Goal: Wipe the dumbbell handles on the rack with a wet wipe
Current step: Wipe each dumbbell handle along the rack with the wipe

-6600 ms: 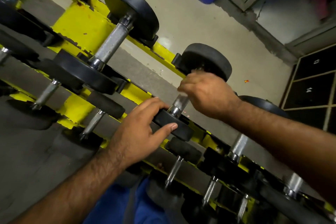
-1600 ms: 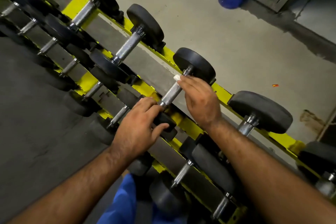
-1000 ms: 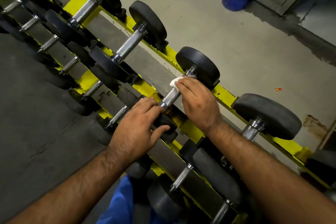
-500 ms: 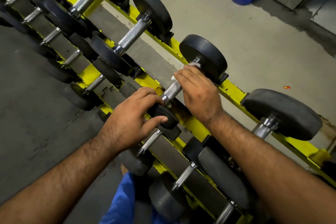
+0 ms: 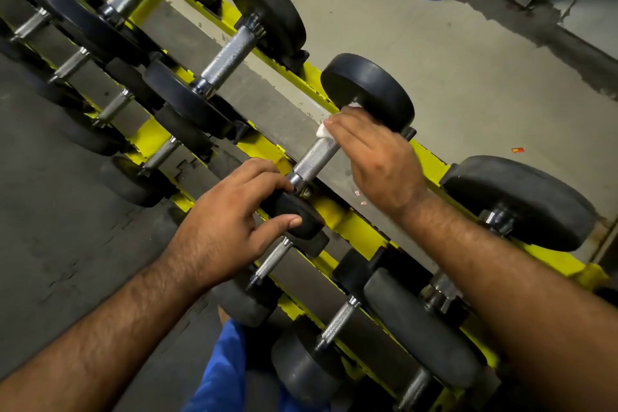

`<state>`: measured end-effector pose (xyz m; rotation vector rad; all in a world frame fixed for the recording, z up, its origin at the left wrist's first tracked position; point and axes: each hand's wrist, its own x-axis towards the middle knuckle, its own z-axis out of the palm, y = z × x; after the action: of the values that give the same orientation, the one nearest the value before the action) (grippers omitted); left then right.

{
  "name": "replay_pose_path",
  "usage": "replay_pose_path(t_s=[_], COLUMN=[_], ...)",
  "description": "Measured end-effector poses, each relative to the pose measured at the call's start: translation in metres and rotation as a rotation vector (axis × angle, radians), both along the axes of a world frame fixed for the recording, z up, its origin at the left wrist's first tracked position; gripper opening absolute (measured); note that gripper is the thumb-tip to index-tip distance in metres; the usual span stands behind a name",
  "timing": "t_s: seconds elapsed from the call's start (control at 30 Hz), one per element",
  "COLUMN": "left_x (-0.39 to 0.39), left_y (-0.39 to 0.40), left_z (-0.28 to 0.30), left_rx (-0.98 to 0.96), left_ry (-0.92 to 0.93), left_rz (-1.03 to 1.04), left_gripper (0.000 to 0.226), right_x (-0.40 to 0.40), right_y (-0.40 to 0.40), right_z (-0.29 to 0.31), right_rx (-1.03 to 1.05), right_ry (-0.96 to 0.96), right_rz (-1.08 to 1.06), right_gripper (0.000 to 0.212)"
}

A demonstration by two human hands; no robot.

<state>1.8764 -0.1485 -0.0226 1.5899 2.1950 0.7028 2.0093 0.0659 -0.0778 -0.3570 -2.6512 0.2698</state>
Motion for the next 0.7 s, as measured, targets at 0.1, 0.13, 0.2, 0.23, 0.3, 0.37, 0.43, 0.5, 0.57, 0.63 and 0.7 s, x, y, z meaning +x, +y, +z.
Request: replay_pose_path(t_s=[0.1,0.13,0.2,0.23,0.3,0.37,0.43,0.5,0.57,0.63,0.7], left_x=[-0.003,-0.004,-0.006,-0.007,-0.008,-0.007,-0.006,-0.006,-0.006,-0.006,-0.005], left_y=[0.0,0.0,0.0,0.0,0.0,0.0,0.001,0.001,0.0,0.0,0.001], left_z=[0.001,0.001,0.001,0.001,0.001,0.0,0.0,0.001,0.0,-0.001,-0.002], left_rx=[0.016,0.024,0.03,0.028,0.022,0.018,0.02,0.022,0.023,0.025,0.027], left_ry=[-0.027,-0.041,-0.056,-0.059,-0.059,-0.056,-0.055,-0.055,-0.052,-0.048,-0.044], left_rz=[0.002,-0.002,-0.008,-0.011,-0.01,-0.007,-0.009,-0.005,-0.001,0.001,-0.003], left_gripper=[0.042,0.041,0.041,0.041,0.041,0.041,0.042,0.042,0.042,0.042,0.041], right_x=[-0.006,-0.006,-0.004,-0.004,-0.006,-0.009,-0.005,-0.001,-0.001,-0.004,-0.003], right_y=[-0.021,-0.021,-0.007,0.003,0.002,-0.019,-0.024,-0.006,0.006,-0.013,-0.035], right_z=[-0.005,-0.005,-0.004,-0.004,-0.005,-0.01,-0.011,-0.003,0.001,0.0,-0.004], right_rx=[-0.042,-0.033,0.011,0.023,-0.029,-0.07,-0.051,-0.014,-0.031,-0.092,-0.089], right_ry=[0.007,0.012,0.016,0.037,0.062,0.036,0.012,0.027,0.077,0.061,0.002], right_rz=[0.075,0.145,0.193,0.158,0.055,0.114,0.254,0.24,0.12,0.13,0.294], right_gripper=[0.036,0.035,0.033,0.035,0.036,0.033,0.031,0.032,0.032,0.03,0.028])
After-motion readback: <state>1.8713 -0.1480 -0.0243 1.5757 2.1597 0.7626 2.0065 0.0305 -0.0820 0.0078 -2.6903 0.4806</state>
